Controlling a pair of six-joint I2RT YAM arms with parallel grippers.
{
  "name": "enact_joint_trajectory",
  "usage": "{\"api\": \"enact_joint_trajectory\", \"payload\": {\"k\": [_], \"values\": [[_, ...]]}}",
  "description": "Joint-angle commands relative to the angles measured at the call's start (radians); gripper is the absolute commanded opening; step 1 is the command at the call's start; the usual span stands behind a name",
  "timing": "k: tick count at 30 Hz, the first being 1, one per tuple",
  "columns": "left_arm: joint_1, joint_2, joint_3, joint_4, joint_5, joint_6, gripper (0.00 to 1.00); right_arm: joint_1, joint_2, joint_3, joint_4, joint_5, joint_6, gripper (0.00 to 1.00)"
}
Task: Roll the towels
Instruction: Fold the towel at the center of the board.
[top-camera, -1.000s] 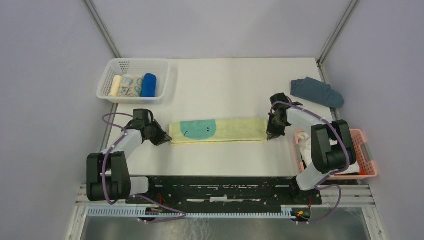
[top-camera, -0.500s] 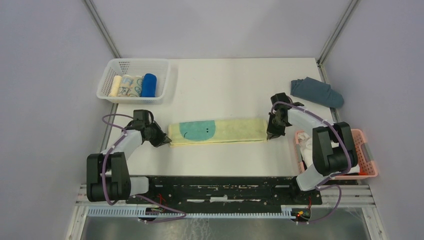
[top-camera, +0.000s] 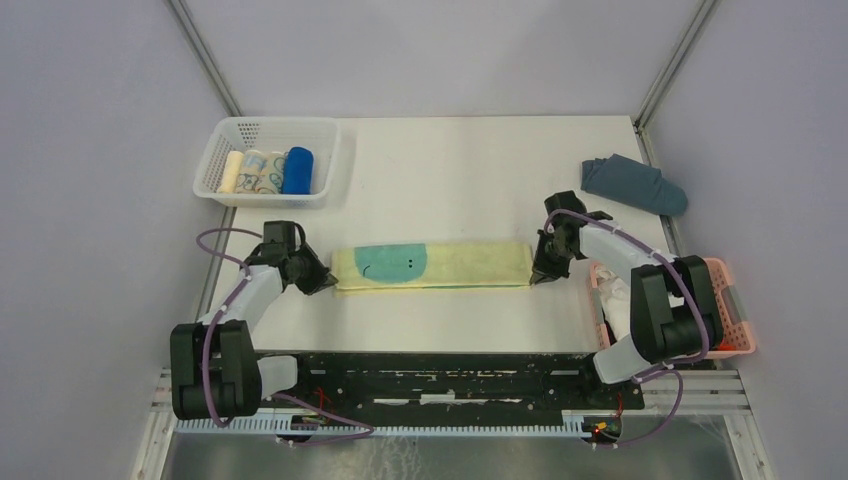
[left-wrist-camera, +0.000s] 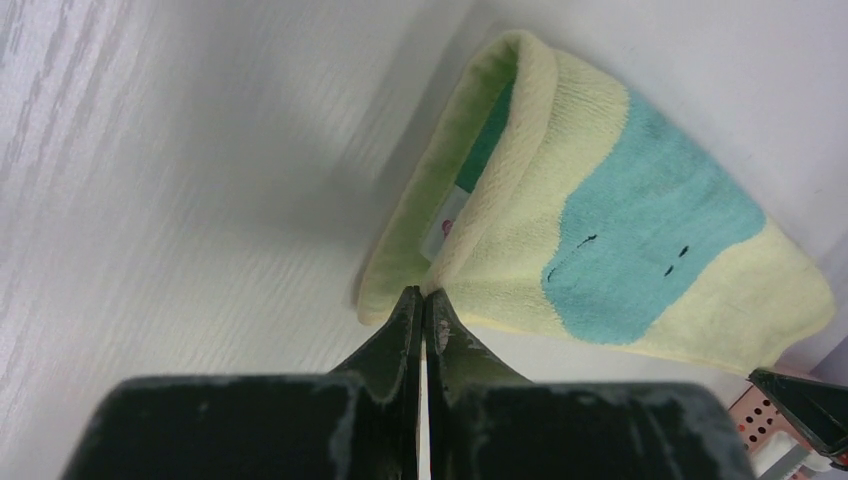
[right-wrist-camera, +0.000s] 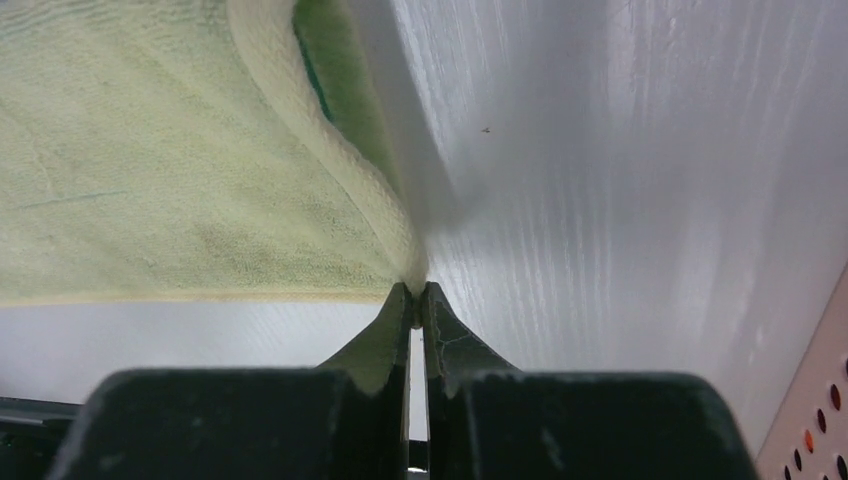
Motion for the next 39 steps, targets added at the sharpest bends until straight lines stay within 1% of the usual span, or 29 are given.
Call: {"api": "enact_joint_trajectory", "payload": {"k": [1, 3, 7, 9, 10, 12, 18, 25, 29, 34, 39], "values": [[0.006, 0.02, -0.043, 0.044, -0.06, 0.002, 0.03, -0.004, 0.033, -0.044, 0.061, -0.018, 0.033, 0.1], [0.006, 0.026, -0.053, 0.054, -0.069, -0.009, 0.03, -0.005, 0.049, -0.064, 0.087, -0.026, 0.043, 0.11], [0.006, 0.036, -0.047, 0.057, -0.086, -0.008, 0.04, -0.004, 0.071, -0.078, 0.098, -0.048, 0.042, 0.15], [0.006, 0.038, -0.043, 0.054, -0.085, -0.006, 0.04, -0.004, 0.062, -0.08, 0.097, -0.053, 0.039, 0.2], [0.006, 0.038, -0.042, 0.051, -0.086, -0.004, 0.04, -0.005, 0.053, -0.079, 0.094, -0.053, 0.036, 0.24], [0.006, 0.037, -0.039, 0.044, -0.085, 0.0, 0.04, -0.004, 0.037, -0.075, 0.084, -0.056, 0.029, 0.27], [0.006, 0.013, -0.008, 0.0, -0.089, 0.015, 0.04, -0.005, 0.016, -0.069, 0.063, -0.039, 0.01, 0.3], [0.005, -0.026, 0.034, -0.06, -0.084, 0.035, 0.04, -0.004, 0.015, -0.081, 0.067, -0.058, -0.006, 0.39], [0.007, -0.042, 0.055, -0.086, -0.07, 0.035, 0.04, -0.004, -0.016, -0.083, 0.069, -0.083, -0.019, 0.44], [0.006, -0.06, 0.085, -0.124, -0.072, 0.043, 0.04, -0.004, -0.09, -0.078, 0.07, -0.117, -0.046, 0.46], [0.006, -0.063, 0.103, -0.157, -0.116, 0.065, 0.05, -0.004, -0.114, -0.064, 0.059, -0.127, -0.062, 0.45]]}}
